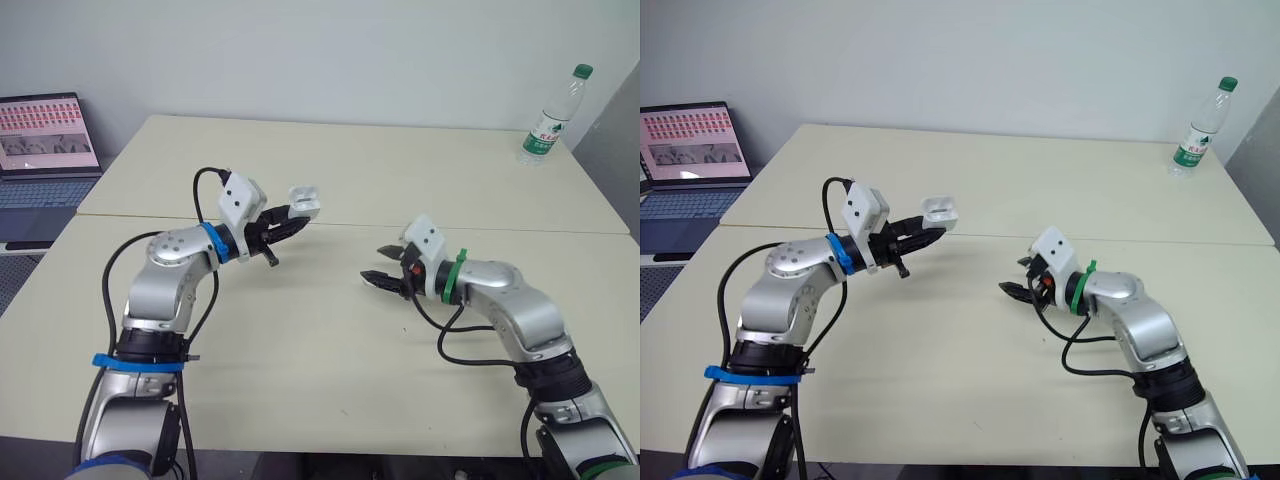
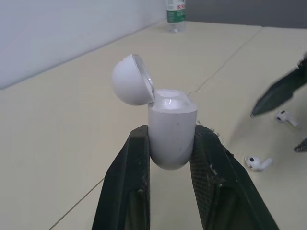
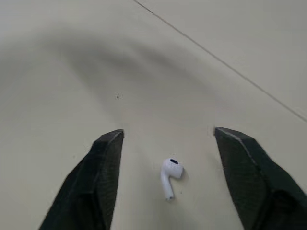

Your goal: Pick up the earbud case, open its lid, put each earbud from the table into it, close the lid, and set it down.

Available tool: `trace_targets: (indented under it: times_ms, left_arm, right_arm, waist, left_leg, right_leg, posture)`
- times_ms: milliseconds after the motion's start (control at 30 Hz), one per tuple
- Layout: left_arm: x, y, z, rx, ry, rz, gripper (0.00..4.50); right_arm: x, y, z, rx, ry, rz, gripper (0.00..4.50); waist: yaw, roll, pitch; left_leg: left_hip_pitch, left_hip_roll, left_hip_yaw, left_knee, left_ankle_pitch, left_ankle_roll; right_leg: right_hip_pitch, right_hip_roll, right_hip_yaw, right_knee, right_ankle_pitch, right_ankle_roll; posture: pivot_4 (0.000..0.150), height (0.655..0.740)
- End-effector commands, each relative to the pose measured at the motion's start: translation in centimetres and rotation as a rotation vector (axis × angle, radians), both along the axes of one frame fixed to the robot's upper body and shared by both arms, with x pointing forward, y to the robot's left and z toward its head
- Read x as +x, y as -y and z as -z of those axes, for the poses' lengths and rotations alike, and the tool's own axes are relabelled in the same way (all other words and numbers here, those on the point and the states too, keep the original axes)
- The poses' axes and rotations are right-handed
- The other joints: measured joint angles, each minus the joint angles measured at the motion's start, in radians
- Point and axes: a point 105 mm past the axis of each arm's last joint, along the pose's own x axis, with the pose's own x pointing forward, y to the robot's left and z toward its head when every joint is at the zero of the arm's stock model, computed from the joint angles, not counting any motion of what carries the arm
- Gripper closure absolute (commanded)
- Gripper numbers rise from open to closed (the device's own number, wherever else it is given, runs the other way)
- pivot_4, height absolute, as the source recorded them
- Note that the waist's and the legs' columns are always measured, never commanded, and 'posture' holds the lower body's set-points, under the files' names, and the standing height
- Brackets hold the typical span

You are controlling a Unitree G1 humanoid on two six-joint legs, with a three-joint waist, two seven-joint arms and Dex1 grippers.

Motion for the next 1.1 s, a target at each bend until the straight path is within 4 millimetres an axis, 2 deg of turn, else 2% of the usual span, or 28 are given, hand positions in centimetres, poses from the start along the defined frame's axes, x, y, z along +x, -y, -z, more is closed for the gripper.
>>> trace_targets:
  times_ms: [33,133,333,433,533,700,833,1100]
  left_arm:
    - [-0.8,-0.6,-1.6,-0.027,0.083,-0.064,3.74]
    - [-1.2,-0.8,-1.2,-0.034,0.079,-0.087,3.74]
    - [-1.5,-1.4,-1.2,-0.036,0.082,-0.122,3.74]
    - [-1.6,-1.5,-1.3,-0.038,0.083,-0.128,3.74]
    - [-1.8,-1.7,-1.3,-0.041,0.082,-0.135,3.74]
    - [-1.9,-1.8,-1.3,-0.038,0.082,-0.139,3.74]
    - [-1.8,-1.9,-1.5,-0.035,0.088,-0.143,3.74]
    - [-1.7,-1.8,-1.6,-0.03,0.095,-0.137,3.74]
  right_arm:
    - [0.2,-0.3,0.7,-0.026,0.053,0.02,2.83]
    - [0.3,-0.5,2.1,-0.068,0.041,0.018,3.88]
    - [1.1,-0.7,3.1,-0.1,0.039,0.03,3.88]
    - [1.2,-0.9,2.5,-0.07,0.056,0.023,3.88]
    - [1.2,-0.8,1.8,-0.061,0.074,0.025,3.28]
    - [1.2,-0.3,1.1,-0.059,0.09,0.042,1.52]
    - [1.3,-0.2,0.5,-0.04,0.091,0.08,1.52]
    - [1.8,-0.2,1.7,-0.037,0.032,0.183,1.52]
  waist:
    - [0.001,0.0,0.0]
    - [0.002,0.0,0.0]
    - [0.003,0.0,0.0]
    - [0.003,0.0,0.0]
    - [0.003,0.0,0.0]
    - [0.003,0.0,0.0]
    - [0.003,0.0,0.0]
    - [0.003,0.0,0.0]
  left_leg:
    - [0.0,0.0,0.0,0.0,0.0,0.0]
    - [0.0,-0.001,0.0,0.0,0.0,0.0]
    - [0.0,-0.001,0.0,0.0,0.0,0.0]
    - [0.0,-0.001,0.0,0.0,0.0,0.0]
    - [0.0,-0.001,0.0,0.0,0.0,0.0]
    - [0.0,-0.001,0.0,0.0,0.0,0.0]
    - [0.0,-0.001,0.0,0.0,0.0,0.0]
    - [0.0,-0.001,0.0,0.0,0.0,0.0]
  right_leg:
    - [0.0,0.0,0.0,0.0,0.0,0.0]
    - [0.001,0.0,0.0,0.0,0.0,0.0]
    - [0.001,-0.001,0.0,-0.001,0.0,0.0]
    - [0.001,-0.001,0.0,-0.001,0.0,0.0]
    - [0.001,0.0,0.0,-0.001,0.0,0.0]
    - [0.001,-0.001,0.0,-0.001,0.0,0.0]
    - [0.001,0.0,0.0,-0.001,0.0,0.0]
    - [0.001,0.0,0.0,-0.001,0.0,0.0]
  posture:
    - [0.15,0.74]
    - [0.15,0.74]
    - [0.15,0.74]
    - [0.15,0.74]
    - [0.15,0.74]
    - [0.15,0.74]
    - [0.15,0.74]
    - [0.15,0.74]
